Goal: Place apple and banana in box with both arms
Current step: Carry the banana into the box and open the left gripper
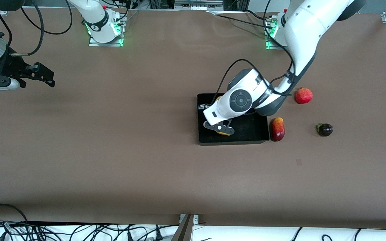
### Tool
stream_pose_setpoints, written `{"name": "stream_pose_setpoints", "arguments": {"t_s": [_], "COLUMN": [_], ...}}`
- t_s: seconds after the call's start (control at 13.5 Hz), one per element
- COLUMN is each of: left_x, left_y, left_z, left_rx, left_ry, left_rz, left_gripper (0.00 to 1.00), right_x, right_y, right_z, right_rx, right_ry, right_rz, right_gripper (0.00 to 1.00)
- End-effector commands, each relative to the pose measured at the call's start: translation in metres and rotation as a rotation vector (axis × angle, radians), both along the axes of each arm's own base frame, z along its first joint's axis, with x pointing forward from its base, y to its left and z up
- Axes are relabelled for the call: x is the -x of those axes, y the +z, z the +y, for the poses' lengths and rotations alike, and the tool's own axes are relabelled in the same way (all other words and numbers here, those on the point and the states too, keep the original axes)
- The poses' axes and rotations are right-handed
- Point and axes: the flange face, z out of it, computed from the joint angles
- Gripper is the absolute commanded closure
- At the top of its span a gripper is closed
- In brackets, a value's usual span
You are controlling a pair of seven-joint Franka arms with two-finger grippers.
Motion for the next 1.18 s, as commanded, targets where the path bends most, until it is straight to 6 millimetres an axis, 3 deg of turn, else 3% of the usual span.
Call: {"name": "stream_pose_setpoints", "arguments": {"t_s": [0.0, 0.07, 0.15, 0.22, 0.3, 0.44, 0.66, 0.96, 1.11], "left_x": [0.0, -0.003, -0.007, -0.009, -0.014, -0.02, -0.022, -0.005, -0.009], "left_y": [-0.029, -0.042, -0.044, -0.043, -0.039, -0.004, 0.106, 0.244, 0.286], "left_z": [-0.001, 0.0, 0.003, 0.006, 0.012, 0.019, 0.052, 0.132, 0.182], "left_rx": [-0.008, 0.004, 0.005, 0.003, 0.001, -0.02, -0.142, -0.278, -0.247], "left_ry": [0.004, 0.019, 0.028, 0.032, 0.039, 0.044, 0.031, 0.075, 0.017], "left_rz": [0.002, -0.003, -0.012, -0.014, -0.02, -0.04, -0.105, -0.124, -0.156], "left_gripper": [1.0, 1.0, 0.81, 0.25, 0.0, 0.0, 0.0, 0.0, 0.0], "right_x": [-0.001, -0.001, -0.001, -0.001, -0.001, -0.001, -0.001, -0.001, -0.001], "right_y": [0.004, 0.004, 0.004, 0.004, 0.004, 0.004, 0.004, 0.004, 0.004], "right_z": [-0.004, -0.004, -0.004, -0.004, -0.004, -0.004, -0.004, -0.004, -0.003], "right_rx": [0.009, 0.009, 0.009, 0.009, 0.009, 0.009, 0.009, 0.002, -0.001], "right_ry": [0.004, 0.004, 0.002, 0.005, 0.004, 0.004, 0.004, 0.003, 0.003], "right_rz": [0.005, 0.005, 0.005, 0.005, 0.005, 0.005, 0.005, 0.005, 0.006], "right_gripper": [0.0, 0.0, 0.0, 0.0, 0.0, 0.0, 0.0, 0.0, 0.0]}}
